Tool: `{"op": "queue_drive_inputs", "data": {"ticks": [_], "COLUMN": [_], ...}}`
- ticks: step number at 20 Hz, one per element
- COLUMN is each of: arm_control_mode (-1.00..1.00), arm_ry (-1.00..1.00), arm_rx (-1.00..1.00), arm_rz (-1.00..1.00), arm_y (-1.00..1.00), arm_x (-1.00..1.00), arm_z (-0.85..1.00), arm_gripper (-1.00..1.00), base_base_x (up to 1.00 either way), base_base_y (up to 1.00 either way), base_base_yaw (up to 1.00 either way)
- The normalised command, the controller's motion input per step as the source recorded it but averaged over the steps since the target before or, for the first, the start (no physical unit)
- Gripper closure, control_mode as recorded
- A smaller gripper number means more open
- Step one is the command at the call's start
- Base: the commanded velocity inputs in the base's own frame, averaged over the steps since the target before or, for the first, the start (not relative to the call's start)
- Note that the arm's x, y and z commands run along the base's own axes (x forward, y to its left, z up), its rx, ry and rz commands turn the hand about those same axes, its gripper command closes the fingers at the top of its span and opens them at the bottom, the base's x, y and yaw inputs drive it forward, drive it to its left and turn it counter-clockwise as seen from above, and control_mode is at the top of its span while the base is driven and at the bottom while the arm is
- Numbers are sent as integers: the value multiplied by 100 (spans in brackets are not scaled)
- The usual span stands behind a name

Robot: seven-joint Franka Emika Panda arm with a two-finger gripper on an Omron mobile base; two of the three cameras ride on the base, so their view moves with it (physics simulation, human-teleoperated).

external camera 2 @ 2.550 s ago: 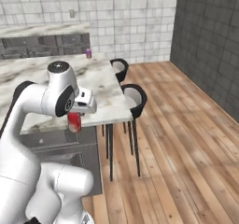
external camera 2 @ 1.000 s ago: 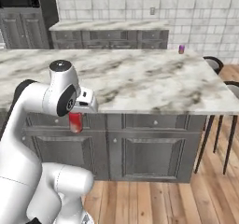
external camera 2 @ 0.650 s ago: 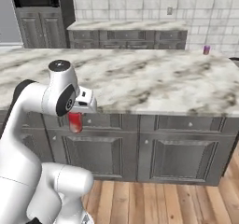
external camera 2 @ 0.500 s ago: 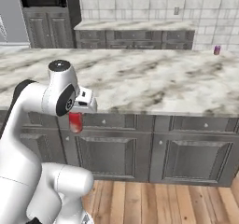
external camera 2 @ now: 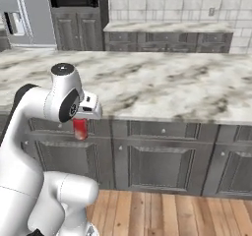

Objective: Four empty soda cans are scattered around the kitchen. Gather all the cans and cluster them next to the stove for recycling.

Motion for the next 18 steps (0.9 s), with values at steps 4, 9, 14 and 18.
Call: {"op": "queue_drive_inputs", "data": {"ticks": [4,9,14,18], "arm_control_mode": [100,100,100,100], "arm_ry": [0,0,0,0], "arm_rx": [0,0,0,0], "arm_rz": [0,0,0,0], "arm_y": [0,0,0,0], "arm_x": [0,0,0,0], "arm_z": [0,0,0,0], "arm_gripper": [100,100,100,100], "base_base_x": [-35,-44,-43,-29], "base_base_y": [100,100,100,100], "base_base_yaw": [7,7,6,7]}}
